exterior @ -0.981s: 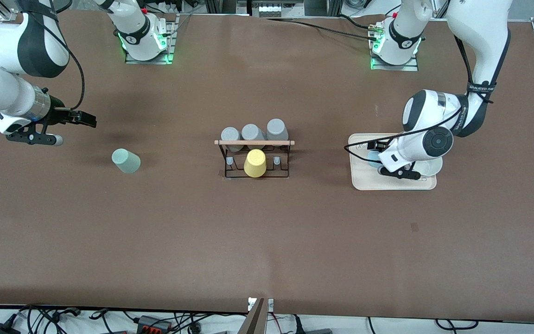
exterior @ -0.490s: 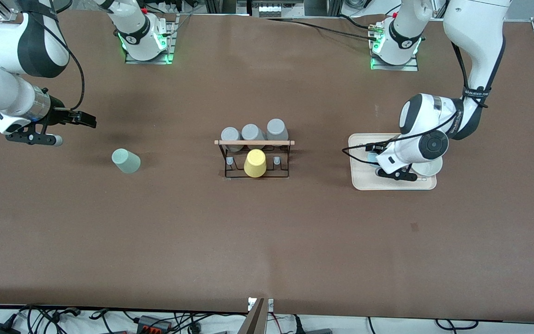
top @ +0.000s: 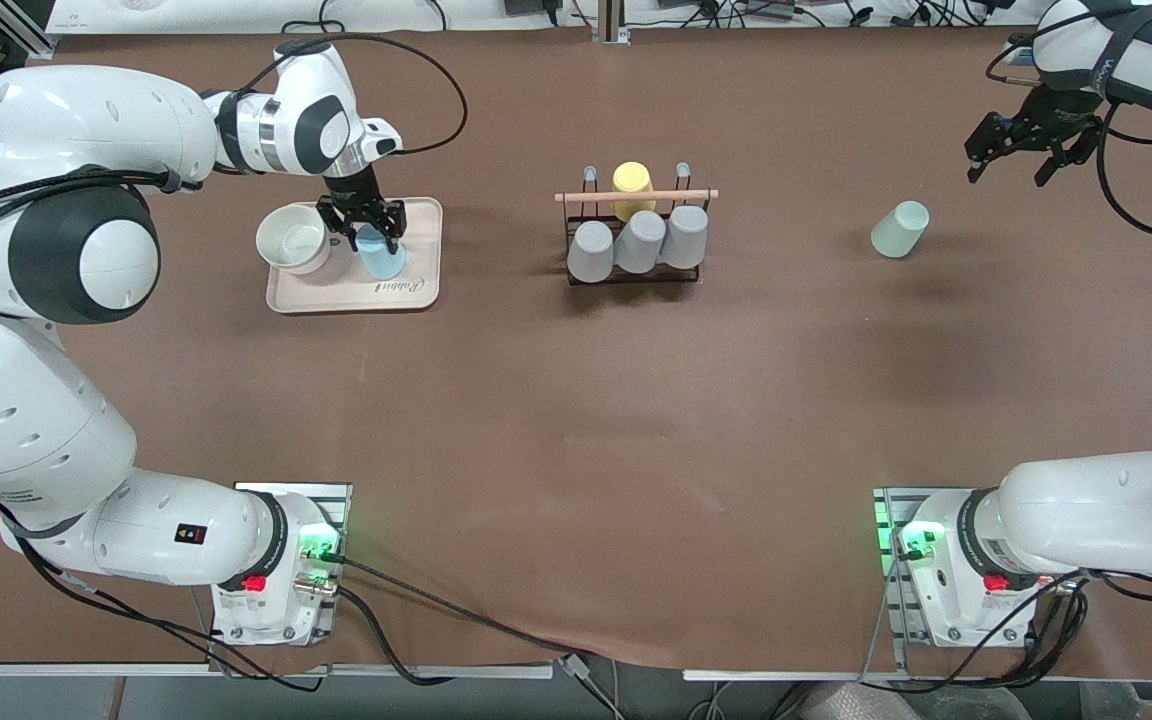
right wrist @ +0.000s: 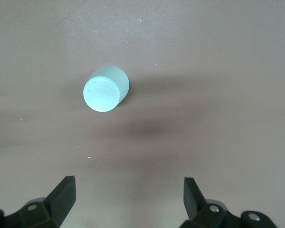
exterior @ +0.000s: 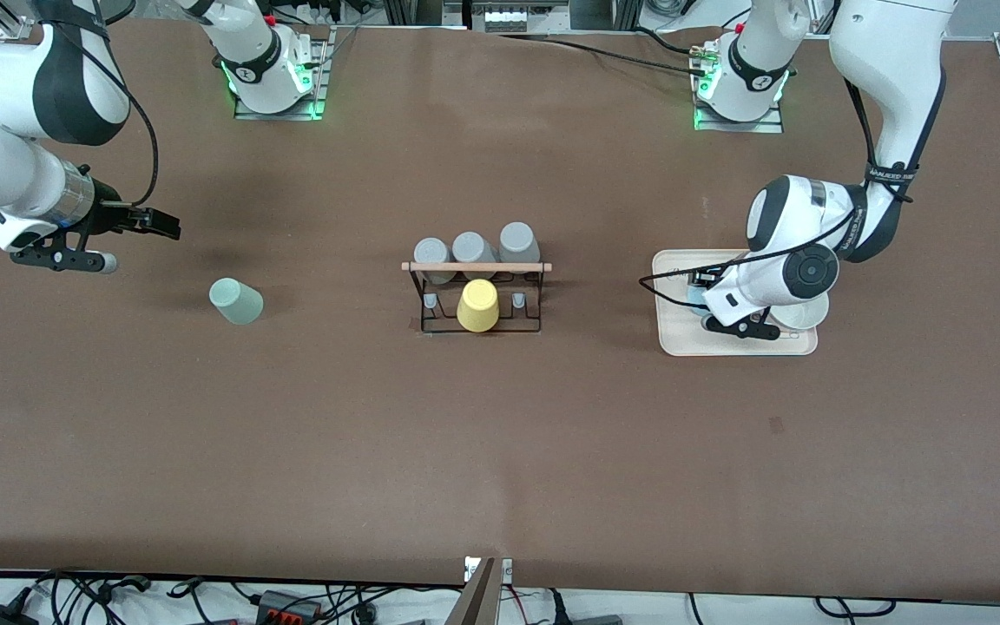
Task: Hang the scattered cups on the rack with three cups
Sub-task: 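Close the left gripper around the light blue cup on the tray, then carry the blue cup to the rack while the right gripper lowers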
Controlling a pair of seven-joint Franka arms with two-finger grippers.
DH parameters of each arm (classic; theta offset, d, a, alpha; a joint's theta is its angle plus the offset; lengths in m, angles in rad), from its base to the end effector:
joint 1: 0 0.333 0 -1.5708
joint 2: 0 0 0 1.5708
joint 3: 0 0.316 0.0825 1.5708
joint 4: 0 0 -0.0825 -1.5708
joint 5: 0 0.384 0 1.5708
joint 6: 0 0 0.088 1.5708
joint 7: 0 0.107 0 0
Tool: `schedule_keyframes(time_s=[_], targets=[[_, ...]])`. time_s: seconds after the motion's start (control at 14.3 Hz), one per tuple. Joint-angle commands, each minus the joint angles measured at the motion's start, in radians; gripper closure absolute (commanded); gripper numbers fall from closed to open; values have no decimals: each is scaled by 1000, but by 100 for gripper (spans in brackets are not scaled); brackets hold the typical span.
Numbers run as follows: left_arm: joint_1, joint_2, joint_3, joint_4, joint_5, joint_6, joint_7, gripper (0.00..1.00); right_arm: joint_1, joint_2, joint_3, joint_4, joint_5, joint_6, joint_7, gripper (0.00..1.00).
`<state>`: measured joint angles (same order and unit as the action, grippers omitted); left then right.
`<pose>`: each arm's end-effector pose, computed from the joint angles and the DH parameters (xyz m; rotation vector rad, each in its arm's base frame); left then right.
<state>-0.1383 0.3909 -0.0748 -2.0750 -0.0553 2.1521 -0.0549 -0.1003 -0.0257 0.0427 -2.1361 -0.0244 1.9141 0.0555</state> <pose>0.5391 -0.1192 0.2175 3.0688 -0.1834 -0.4956 0.5107 -0.0311 0.4024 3.0995 -0.1594 -0.3057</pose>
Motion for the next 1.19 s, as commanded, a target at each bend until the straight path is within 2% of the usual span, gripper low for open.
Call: schedule_keyframes(time_s=[0.0,0.21,0.35,0.49,0.7,1.12], targets=[[9,-6,-3,131,-17,-148,-9,69,-2,-33,5,-30,-11,16,-6,0],[5,2,-3,362,-17,-393,-20,69,-1,-34,6,-31,-11,36,-6,0],[-9,6,-3,482,-15,-460,-31,69,2,-48,6,-53,-11,77,-8,0],[-53,38,-3,583,-17,-460,-34,69,28,-75,8,-135,-11,210,-8,0],[-98,100,-5,702,-24,-460,-36,71,51,-56,8,-168,-12,334,-8,0],[-256,242,-3,916,-69,-456,-232,71,48,99,8,-206,-12,551,-77,0]])
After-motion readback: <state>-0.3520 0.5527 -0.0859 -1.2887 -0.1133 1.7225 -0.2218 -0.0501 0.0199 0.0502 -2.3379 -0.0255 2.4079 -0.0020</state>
